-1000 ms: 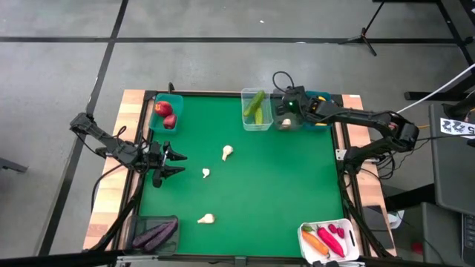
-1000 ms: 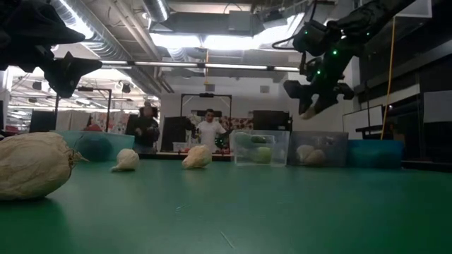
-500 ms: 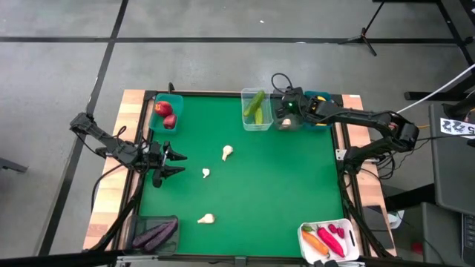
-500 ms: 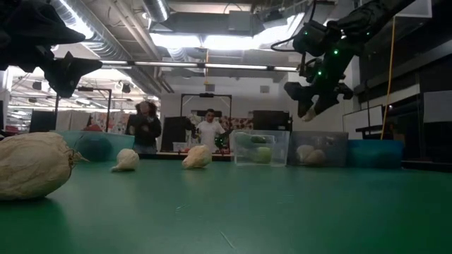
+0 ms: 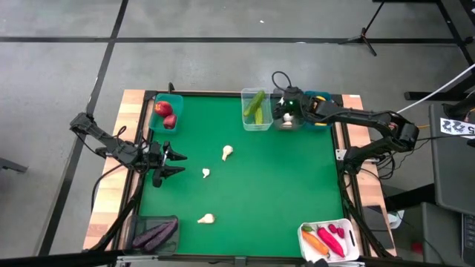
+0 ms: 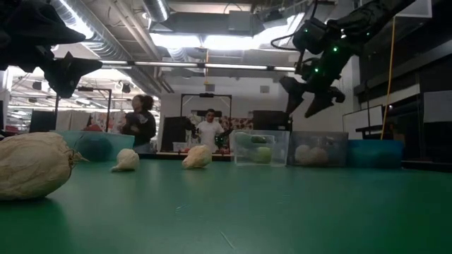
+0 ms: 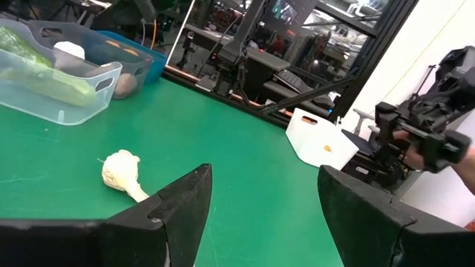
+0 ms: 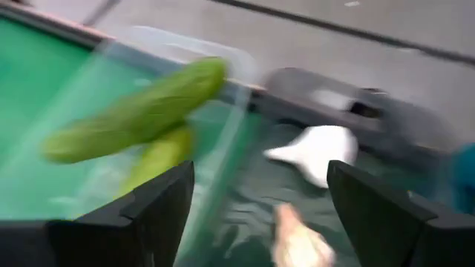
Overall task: Sort produce into baskets
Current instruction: Put the white garlic into the top black transparent bin
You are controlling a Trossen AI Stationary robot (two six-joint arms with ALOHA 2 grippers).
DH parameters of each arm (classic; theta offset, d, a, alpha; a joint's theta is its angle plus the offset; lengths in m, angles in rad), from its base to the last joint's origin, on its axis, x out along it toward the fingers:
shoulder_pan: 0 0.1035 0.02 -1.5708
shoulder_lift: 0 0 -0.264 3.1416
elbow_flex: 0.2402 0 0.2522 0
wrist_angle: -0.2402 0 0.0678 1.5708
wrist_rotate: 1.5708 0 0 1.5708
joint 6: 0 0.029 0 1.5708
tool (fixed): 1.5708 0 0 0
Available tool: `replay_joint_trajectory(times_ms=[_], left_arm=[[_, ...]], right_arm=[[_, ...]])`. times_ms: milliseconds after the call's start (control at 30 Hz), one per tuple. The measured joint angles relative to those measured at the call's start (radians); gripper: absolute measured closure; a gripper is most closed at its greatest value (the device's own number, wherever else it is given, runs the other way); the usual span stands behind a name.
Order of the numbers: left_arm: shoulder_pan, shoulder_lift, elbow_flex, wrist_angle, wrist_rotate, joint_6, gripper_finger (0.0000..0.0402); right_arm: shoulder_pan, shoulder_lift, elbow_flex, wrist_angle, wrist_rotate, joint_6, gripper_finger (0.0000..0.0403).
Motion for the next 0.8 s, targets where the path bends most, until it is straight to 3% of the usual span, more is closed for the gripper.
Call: replay_joint_trajectory(times_ms=[367,567,800], left_arm=[[0.000,0.000,0.000,0.000,0.000,-0.011,0.0161],[0.000,0.000,0.000,0.000,-0.002,0.001,0.0161],[0.000,0.000,0.000,0.000,-0.003,0.000,0.0161]], right_arm=[[0.026,0.000,0.046,0.151,-0.418,0.005,0.0104],[0.153,0.004,0.046,0.248,-0.380,-0.022,0.0104],[0.329,0.091,0.047,0.430,-0.332,-0.244,0.0104]])
